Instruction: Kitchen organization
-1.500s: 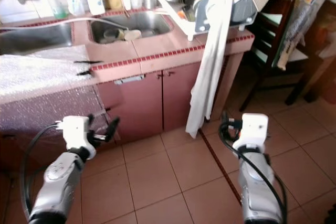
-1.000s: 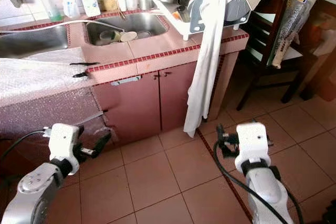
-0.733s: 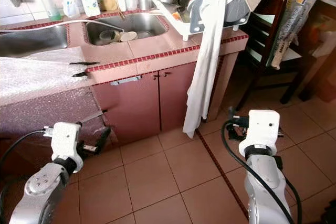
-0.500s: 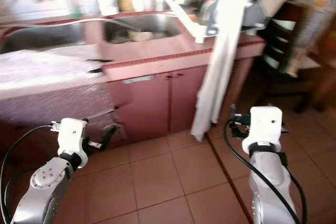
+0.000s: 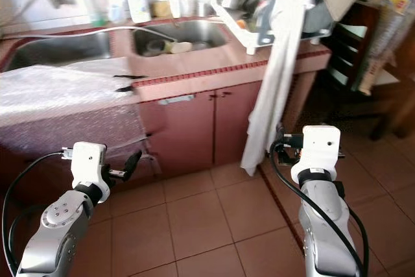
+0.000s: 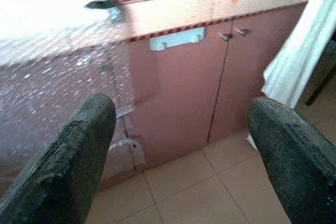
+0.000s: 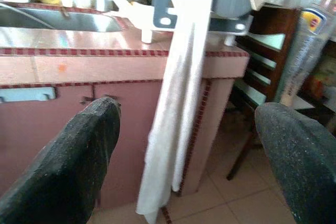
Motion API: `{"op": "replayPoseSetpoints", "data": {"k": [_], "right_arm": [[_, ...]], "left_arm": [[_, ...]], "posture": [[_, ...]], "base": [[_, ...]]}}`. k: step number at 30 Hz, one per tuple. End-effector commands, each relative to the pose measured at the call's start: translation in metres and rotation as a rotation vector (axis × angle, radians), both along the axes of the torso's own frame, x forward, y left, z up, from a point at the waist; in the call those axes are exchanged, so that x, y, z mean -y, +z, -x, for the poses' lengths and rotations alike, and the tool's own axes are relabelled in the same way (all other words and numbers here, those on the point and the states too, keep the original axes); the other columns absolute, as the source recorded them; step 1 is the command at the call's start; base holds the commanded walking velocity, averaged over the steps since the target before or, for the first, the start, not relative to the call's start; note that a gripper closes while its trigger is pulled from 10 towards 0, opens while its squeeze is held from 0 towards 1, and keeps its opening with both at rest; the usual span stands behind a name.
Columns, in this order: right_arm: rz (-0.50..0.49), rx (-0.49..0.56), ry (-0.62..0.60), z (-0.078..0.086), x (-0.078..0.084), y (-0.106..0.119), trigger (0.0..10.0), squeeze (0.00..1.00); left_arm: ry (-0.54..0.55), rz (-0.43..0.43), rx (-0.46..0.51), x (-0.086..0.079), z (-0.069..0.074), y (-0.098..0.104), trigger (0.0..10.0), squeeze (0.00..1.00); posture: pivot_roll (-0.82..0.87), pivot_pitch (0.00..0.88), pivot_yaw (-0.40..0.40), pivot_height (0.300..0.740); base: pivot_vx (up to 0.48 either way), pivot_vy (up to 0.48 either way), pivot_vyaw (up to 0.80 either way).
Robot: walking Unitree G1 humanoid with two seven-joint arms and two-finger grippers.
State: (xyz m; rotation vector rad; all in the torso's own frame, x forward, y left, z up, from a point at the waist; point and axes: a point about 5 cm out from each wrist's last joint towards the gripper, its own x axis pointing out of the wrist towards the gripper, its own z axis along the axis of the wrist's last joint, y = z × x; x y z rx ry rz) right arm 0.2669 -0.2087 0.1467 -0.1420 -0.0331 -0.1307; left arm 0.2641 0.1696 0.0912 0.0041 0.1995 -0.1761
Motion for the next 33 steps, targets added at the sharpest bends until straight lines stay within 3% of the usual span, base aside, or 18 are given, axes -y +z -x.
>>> {"op": "replayPoseSetpoints", "data": {"k": [1,13,33], "right_arm": [[-0.010,-0.007,-0.001,-0.0029,-0.0011,0.0000,10.0,0.00],[-0.089,-0.024,-0.033,-0.0035,0.0005,-0.0030,10.0,0.00],[-0.092,-0.025,-0.036,-0.0076,0.0009,-0.0036,10.0,0.00]], "left_arm": [[0.022,0.002,-0.022,-0.0049,-0.0003,-0.0025,10.0,0.00],[0.022,0.013,-0.050,-0.0057,0.0018,-0.0050,10.0,0.00],[0.043,0.058,-0.069,-0.0052,-0.0036,-0.0055,10.0,0.00]], "posture": [[-0.01,0.000,0.038,0.740],[0.00,0.000,0.038,0.740],[-0.01,0.000,0.040,0.740]], "base": [[0.000,0.319,0.00],[0.000,0.393,0.00],[0.000,0.409,0.00]]}}
